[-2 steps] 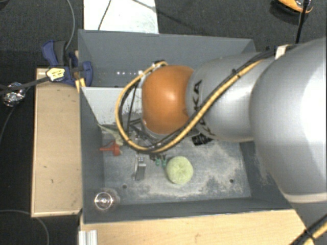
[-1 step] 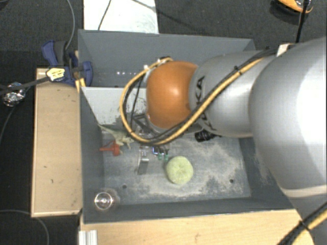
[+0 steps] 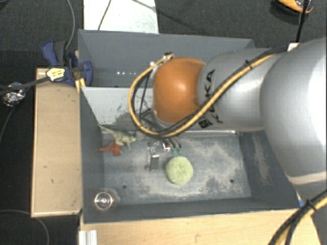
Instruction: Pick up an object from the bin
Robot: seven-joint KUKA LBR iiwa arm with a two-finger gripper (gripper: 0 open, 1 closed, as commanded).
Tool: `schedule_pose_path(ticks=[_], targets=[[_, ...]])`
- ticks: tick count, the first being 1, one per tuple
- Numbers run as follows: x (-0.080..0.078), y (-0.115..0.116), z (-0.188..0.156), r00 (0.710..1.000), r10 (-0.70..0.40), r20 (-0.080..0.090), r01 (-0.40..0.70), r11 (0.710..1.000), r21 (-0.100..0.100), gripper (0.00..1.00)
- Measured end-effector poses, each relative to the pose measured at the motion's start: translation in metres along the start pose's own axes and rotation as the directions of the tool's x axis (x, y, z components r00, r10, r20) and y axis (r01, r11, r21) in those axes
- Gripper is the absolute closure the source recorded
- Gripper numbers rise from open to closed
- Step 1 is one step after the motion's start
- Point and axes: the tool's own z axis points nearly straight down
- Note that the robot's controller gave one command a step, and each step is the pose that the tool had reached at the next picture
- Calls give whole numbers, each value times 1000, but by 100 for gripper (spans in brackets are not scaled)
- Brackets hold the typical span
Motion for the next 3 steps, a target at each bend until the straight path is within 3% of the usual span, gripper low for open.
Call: schedule_pose_path(ticks=[1, 2, 3], targets=[[2, -53, -7, 999, -44, -3, 44, 999, -1, 0], [30, -82, -36, 982, -187, -4, 187, 982, 1, 0], [42, -85, -37, 966, -260, 6, 260, 966, 2, 0]])
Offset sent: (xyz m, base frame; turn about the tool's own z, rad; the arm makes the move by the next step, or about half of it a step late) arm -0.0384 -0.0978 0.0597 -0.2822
